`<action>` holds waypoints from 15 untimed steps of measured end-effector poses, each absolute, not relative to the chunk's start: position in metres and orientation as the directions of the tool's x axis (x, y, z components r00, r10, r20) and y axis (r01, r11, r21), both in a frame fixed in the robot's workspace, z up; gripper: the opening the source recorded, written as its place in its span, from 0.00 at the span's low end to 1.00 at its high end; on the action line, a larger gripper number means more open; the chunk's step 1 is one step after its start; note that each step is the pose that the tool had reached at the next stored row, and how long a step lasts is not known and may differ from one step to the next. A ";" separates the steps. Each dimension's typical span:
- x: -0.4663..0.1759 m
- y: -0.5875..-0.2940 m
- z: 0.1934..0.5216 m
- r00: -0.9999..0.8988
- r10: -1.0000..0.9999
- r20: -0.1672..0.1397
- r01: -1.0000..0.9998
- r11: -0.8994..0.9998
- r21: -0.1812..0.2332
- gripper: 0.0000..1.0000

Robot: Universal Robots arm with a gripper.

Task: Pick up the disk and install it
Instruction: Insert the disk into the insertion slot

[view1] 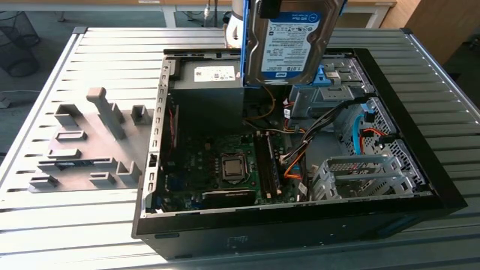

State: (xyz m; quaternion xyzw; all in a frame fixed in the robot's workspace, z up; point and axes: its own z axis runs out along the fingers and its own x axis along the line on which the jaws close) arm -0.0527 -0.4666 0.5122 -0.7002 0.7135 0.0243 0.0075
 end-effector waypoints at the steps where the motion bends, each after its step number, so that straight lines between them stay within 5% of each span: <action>1: -0.053 -0.467 0.512 -0.019 -0.999 -0.044 -1.000 0.018 0.024 0.36; 15: -0.053 -0.520 0.510 -0.019 -0.999 -0.044 -1.000 0.018 0.024 0.36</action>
